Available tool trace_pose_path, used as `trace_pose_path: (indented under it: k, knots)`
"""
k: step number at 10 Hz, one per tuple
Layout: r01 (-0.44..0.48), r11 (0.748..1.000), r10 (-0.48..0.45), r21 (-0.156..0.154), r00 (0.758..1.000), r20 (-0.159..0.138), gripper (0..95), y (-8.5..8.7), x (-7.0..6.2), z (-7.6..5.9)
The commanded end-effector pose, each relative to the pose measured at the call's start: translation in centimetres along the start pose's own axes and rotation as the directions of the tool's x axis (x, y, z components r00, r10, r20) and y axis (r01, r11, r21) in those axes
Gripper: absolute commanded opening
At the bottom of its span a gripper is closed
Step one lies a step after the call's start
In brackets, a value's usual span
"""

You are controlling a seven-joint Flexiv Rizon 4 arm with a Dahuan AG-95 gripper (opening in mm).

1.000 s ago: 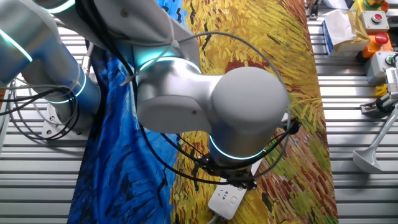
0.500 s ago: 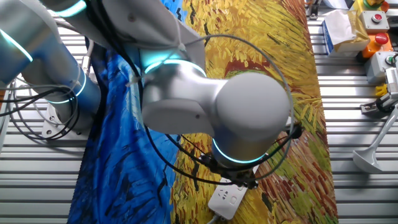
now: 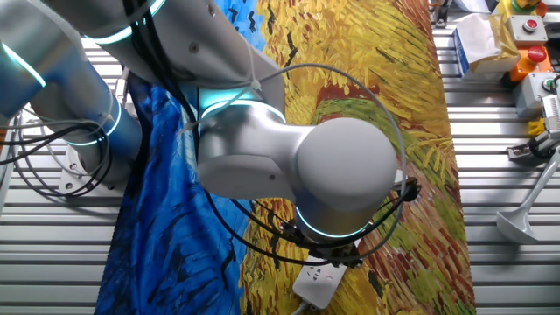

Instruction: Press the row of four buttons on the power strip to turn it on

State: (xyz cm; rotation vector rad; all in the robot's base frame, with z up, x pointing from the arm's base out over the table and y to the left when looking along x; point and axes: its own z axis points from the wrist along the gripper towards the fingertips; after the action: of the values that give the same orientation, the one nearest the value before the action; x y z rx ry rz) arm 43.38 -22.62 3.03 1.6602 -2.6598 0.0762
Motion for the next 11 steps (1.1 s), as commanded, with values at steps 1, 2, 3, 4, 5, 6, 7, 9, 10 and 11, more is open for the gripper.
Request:
trace_pose_path:
  k: [1, 2, 3, 4, 5, 6, 7, 9, 10, 11]
  knots:
    - [0.004, 1.0, -0.004, 0.008, 1.0, 0.0, 95.0, 0.06, 0.06, 0.29]
    - [0.006, 1.0, -0.006, 0.008, 1.0, 0.003, 95.0, 0.07, 0.07, 0.4]
    - [0.008, 1.0, -0.008, 0.008, 1.0, 0.003, 95.0, 0.08, 0.08, 0.46]
    - [0.009, 1.0, -0.009, 0.007, 1.0, 0.004, 95.0, 0.09, 0.09, 0.51]
    - [0.006, 1.0, -0.006, 0.006, 1.0, 0.006, 95.0, 0.29, 0.15, 0.6]
    - [0.003, 1.0, -0.003, 0.006, 1.0, 0.006, 95.0, 0.41, 0.18, 0.64]
    - [0.001, 1.0, -0.001, 0.007, 1.0, 0.008, 95.0, 0.51, 0.21, 0.71]
    - [0.0, 1.0, 0.0, 0.009, 1.0, 0.01, 95.0, 0.5, 0.23, 0.9]
    - [-0.001, 1.0, 0.001, 0.01, 1.0, 0.012, 95.0, 0.49, 0.24, 1.04]
    - [-0.002, 1.0, 0.002, 0.011, 1.0, 0.013, 95.0, 0.48, 0.24, 1.08]
